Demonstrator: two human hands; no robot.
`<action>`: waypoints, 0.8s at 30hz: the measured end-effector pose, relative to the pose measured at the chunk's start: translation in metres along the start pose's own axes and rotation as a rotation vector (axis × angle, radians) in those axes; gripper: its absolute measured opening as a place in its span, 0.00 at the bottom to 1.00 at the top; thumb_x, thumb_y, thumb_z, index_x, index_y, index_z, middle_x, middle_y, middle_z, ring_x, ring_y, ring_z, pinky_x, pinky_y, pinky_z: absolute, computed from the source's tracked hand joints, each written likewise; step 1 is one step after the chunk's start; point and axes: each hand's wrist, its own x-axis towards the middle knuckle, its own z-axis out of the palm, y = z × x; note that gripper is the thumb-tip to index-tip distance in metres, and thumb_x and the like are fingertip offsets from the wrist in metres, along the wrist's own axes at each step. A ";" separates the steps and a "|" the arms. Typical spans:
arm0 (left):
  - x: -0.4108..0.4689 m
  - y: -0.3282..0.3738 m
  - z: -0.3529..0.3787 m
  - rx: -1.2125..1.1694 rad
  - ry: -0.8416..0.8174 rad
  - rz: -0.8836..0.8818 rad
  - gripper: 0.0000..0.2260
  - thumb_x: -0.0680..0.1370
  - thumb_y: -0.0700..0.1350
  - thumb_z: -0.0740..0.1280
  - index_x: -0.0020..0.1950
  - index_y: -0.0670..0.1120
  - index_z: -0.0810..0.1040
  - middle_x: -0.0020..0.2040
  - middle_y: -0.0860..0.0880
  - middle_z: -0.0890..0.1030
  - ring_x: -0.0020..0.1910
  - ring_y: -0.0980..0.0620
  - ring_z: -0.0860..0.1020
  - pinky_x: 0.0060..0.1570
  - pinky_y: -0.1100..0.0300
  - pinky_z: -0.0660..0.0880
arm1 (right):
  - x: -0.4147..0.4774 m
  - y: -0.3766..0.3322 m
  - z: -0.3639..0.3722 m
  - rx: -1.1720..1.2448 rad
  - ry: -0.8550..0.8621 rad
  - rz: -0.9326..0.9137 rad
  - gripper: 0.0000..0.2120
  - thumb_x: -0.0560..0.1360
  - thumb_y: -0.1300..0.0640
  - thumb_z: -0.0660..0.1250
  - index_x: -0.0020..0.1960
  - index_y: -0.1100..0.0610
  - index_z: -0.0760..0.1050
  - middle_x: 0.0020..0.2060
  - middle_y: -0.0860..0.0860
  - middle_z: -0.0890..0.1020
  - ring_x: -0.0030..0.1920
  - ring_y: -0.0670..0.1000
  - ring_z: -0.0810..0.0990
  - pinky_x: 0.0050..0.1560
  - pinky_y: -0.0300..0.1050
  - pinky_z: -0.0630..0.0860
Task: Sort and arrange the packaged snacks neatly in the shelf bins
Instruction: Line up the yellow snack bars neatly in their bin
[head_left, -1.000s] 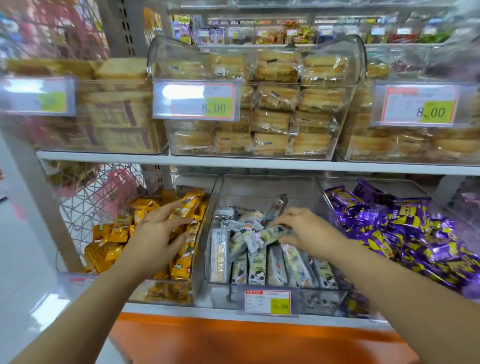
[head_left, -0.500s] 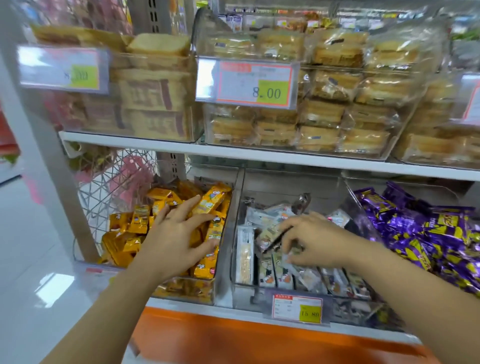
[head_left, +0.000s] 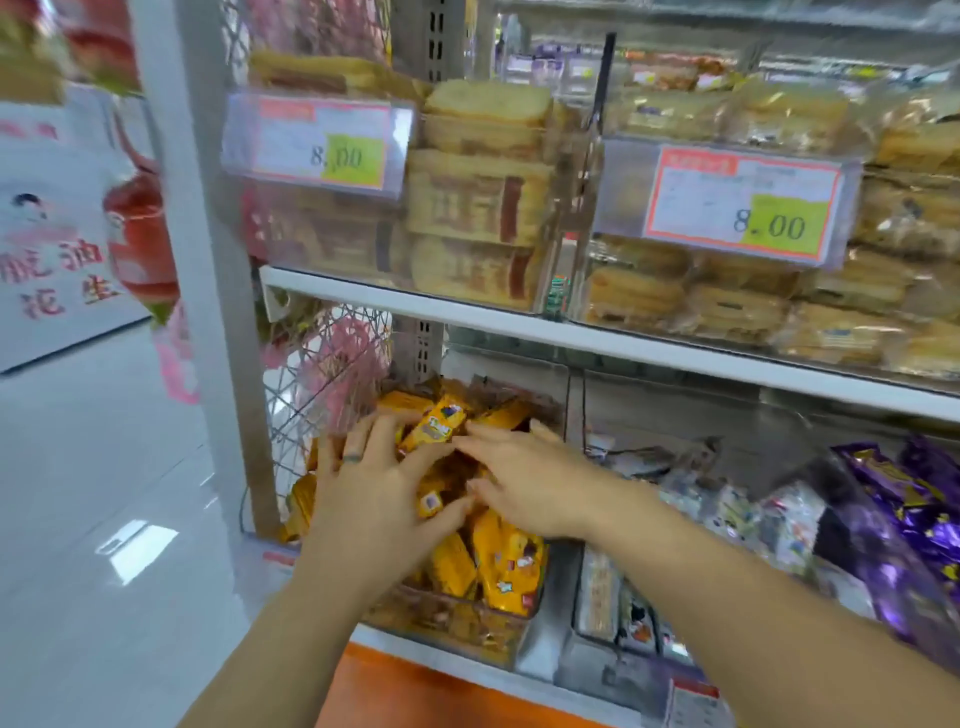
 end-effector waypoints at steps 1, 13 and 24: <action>0.001 -0.006 0.000 -0.023 0.017 -0.017 0.22 0.67 0.65 0.59 0.53 0.56 0.81 0.62 0.46 0.75 0.61 0.38 0.74 0.61 0.32 0.63 | 0.008 -0.007 0.003 0.050 -0.022 -0.015 0.22 0.81 0.54 0.54 0.74 0.52 0.58 0.74 0.51 0.61 0.71 0.55 0.63 0.69 0.55 0.62; 0.000 -0.033 -0.003 -0.288 -0.031 -0.070 0.27 0.67 0.74 0.56 0.60 0.63 0.75 0.74 0.57 0.60 0.70 0.49 0.65 0.68 0.37 0.61 | 0.072 0.039 -0.013 0.229 0.277 0.279 0.18 0.78 0.57 0.62 0.67 0.52 0.70 0.67 0.52 0.72 0.66 0.52 0.71 0.59 0.38 0.66; 0.006 -0.032 0.003 -0.301 -0.004 -0.103 0.27 0.67 0.72 0.56 0.62 0.63 0.73 0.73 0.58 0.58 0.70 0.49 0.64 0.64 0.37 0.66 | 0.101 0.060 -0.005 0.214 0.098 0.411 0.20 0.75 0.51 0.67 0.63 0.61 0.74 0.59 0.58 0.77 0.57 0.55 0.77 0.58 0.48 0.75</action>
